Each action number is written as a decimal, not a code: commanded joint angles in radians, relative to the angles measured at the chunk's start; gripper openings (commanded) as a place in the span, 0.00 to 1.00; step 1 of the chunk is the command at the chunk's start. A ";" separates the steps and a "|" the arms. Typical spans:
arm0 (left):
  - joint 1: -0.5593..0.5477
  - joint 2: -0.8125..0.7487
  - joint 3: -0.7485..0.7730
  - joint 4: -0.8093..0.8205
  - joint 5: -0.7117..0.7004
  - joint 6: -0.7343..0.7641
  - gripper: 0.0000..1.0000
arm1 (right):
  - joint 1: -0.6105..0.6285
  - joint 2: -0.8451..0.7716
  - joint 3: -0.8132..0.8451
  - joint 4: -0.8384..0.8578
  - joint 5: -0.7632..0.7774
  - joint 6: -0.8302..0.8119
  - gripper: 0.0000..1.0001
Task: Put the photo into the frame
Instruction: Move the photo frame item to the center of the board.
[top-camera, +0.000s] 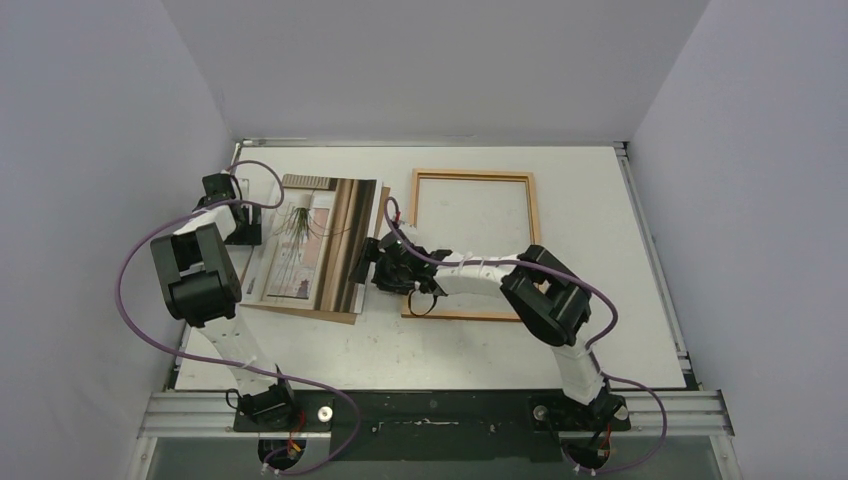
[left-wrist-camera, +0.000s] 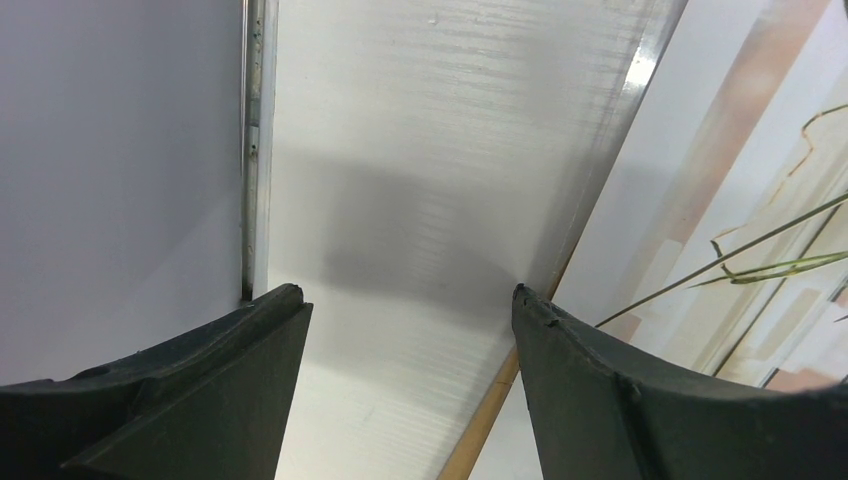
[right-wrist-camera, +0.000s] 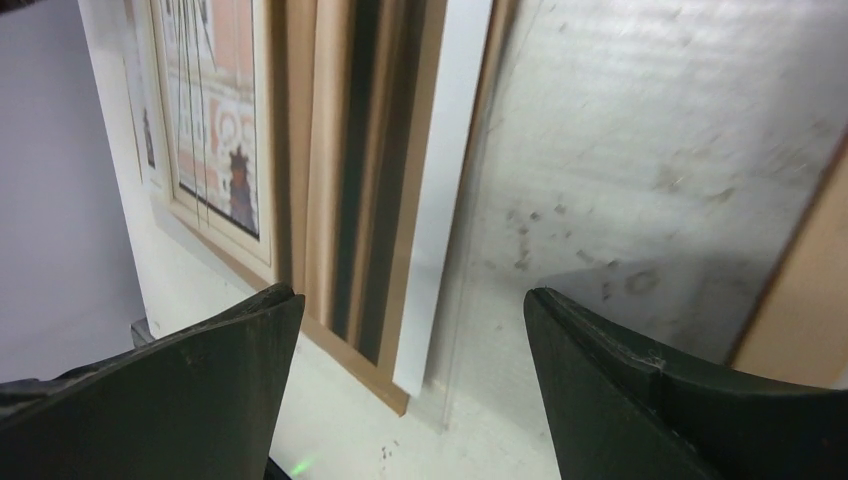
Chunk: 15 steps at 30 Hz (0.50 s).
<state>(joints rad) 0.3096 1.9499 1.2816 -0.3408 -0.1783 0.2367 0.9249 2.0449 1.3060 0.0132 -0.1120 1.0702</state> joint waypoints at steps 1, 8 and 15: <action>-0.001 0.003 -0.049 -0.091 0.041 -0.005 0.73 | 0.066 -0.018 0.026 -0.047 0.039 0.060 0.84; -0.001 0.000 -0.063 -0.090 0.049 -0.004 0.73 | 0.115 0.011 0.048 -0.044 0.060 0.146 0.84; -0.001 -0.003 -0.071 -0.089 0.055 0.000 0.73 | 0.097 -0.038 0.062 0.026 0.055 0.140 0.84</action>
<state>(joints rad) 0.3096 1.9320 1.2552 -0.3336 -0.1677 0.2371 1.0382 2.0476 1.3224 -0.0231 -0.0830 1.1984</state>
